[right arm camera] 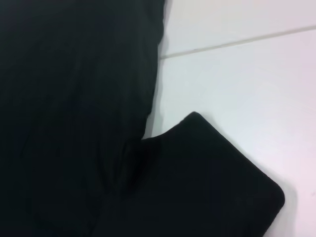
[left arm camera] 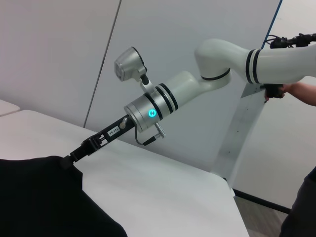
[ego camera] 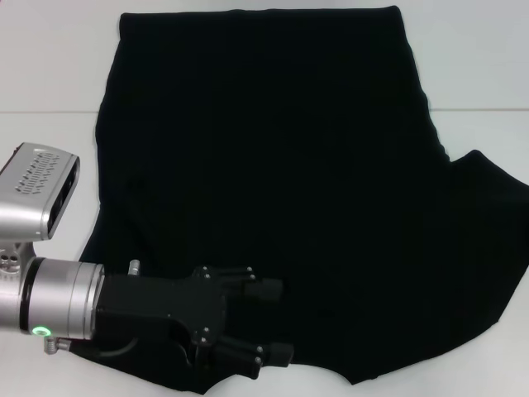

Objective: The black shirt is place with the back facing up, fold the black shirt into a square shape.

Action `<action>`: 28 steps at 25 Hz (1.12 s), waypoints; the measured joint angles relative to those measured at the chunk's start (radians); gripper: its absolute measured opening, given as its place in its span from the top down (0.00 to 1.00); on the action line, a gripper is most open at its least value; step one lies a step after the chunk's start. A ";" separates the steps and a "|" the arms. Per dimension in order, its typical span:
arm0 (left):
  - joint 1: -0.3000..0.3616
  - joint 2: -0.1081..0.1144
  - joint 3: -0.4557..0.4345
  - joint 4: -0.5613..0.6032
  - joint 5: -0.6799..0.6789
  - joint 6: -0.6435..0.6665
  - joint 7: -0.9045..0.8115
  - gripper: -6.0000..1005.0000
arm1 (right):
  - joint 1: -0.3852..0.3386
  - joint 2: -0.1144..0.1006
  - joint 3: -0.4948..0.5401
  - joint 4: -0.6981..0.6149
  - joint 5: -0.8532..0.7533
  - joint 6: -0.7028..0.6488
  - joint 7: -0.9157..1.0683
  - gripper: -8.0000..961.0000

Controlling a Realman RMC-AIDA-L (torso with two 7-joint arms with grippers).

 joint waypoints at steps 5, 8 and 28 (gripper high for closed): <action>-0.002 0.002 0.000 0.000 0.000 -0.007 0.000 0.09 | -0.002 0.003 -0.001 0.002 0.029 -0.003 -0.018 0.90; -0.002 0.002 0.000 0.000 0.000 -0.008 0.000 0.09 | 0.001 0.006 -0.005 0.002 0.043 -0.014 -0.021 0.89; 0.000 0.005 0.000 0.004 0.000 -0.007 -0.025 0.09 | 0.155 0.066 -0.269 0.003 0.074 -0.164 0.059 0.85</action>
